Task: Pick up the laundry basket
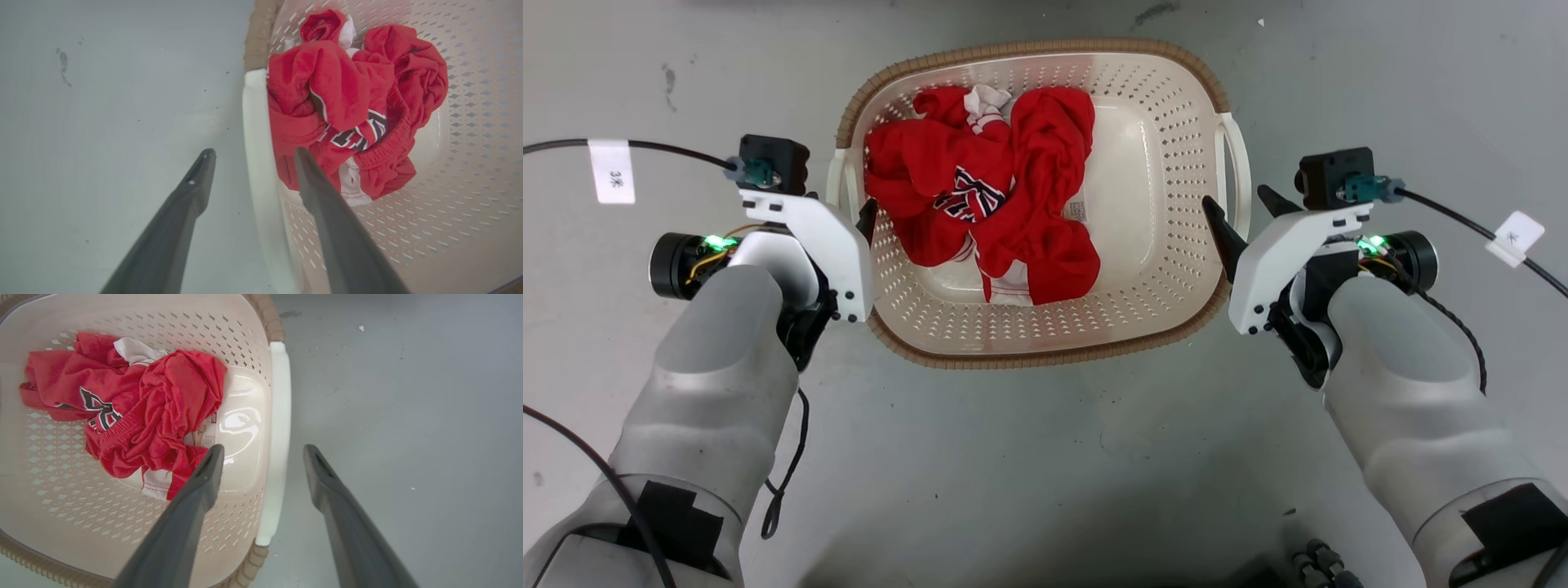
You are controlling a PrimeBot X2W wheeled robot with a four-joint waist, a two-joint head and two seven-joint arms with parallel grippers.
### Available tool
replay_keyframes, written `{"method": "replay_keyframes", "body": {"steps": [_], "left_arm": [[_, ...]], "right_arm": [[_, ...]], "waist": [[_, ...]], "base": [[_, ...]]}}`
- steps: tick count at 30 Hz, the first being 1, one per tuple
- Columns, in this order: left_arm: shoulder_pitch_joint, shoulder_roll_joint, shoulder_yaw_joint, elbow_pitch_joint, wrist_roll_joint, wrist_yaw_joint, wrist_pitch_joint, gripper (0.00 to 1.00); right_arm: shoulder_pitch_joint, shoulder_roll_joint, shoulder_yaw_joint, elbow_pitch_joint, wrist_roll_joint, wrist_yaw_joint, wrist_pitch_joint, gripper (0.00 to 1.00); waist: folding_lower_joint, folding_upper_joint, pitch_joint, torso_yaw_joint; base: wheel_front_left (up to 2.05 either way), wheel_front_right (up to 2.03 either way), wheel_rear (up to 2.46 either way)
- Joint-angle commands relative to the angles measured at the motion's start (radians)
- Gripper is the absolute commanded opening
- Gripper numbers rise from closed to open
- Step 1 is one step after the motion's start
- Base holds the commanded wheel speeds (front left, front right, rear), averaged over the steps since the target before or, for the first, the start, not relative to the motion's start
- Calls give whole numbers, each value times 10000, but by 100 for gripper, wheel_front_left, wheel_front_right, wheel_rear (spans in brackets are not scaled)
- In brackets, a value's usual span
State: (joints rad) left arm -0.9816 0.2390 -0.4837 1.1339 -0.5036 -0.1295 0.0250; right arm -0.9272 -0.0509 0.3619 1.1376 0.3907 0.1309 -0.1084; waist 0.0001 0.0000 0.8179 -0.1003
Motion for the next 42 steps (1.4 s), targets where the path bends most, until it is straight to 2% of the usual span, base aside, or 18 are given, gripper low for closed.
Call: {"method": "replay_keyframes", "body": {"steps": [1, 6, 7, 8, 9, 10, 11, 18, 26, 33, 42], "left_arm": [[-207, 52, -117, 78, -258, -17, 216, 100], [-401, 172, -470, 143, -774, -6, 738, 100], [-436, 172, -541, 123, -889, -6, 824, 49], [-459, 158, -595, 94, -1047, -6, 926, 3], [-475, 154, -654, 74, -1189, -6, 1050, 0], [-490, 166, -745, 65, -1293, -6, 1197, 0], [-515, 191, -827, 19, -1387, -6, 1246, 0], [-537, 256, -1252, -45, -1852, -2, 1219, 0], [-340, 201, -1796, 41, -2550, -7, 1787, 0], [-66, 93, -2220, 29, -3238, -27, 2566, 0], [324, 4, -2761, -90, -4023, -33, 3351, 0]], "right_arm": [[-306, 5, 249, 139, 270, -3, 137, 100], [-688, 7, 711, 475, 793, -3, 483, 100], [-752, 8, 804, 534, 908, -3, 591, 100], [-792, 7, 891, 583, 1022, -3, 742, 100], [-831, 7, 975, 619, 1139, -3, 872, 54], [-877, 7, 1067, 648, 1239, -3, 1017, 17], [-902, 7, 1166, 663, 1373, -3, 1164, 0], [-981, 8, 1673, 665, 1956, 0, 1497, 0], [-935, 25, 2194, 712, 2638, 11, 1762, 0], [-711, 41, 2529, 896, 3098, 11, 2337, 0], [-177, 20, 2774, 1155, 3617, 13, 3381, 0]], "waist": [[-1, 0, 104, -42], [-1, 0, 247, -72], [-1, 0, 270, -68], [-1, 0, 289, -60], [-1, 0, 305, -54], [-1, 0, 317, -50], [-1, 0, 326, -40], [-1, 0, 313, -48], [-1, 0, -52, -34], [-1, 0, -1032, 64], [-1, 0, -2822, 245]], "base": [[0, 0, 0], [0, 0, 0], [0, 0, 0], [0, 0, 0], [0, 0, 0], [0, 0, 0], [0, 0, 0], [0, 0, 0], [0, 0, 0], [0, 0, 0], [0, 0, 0]]}}
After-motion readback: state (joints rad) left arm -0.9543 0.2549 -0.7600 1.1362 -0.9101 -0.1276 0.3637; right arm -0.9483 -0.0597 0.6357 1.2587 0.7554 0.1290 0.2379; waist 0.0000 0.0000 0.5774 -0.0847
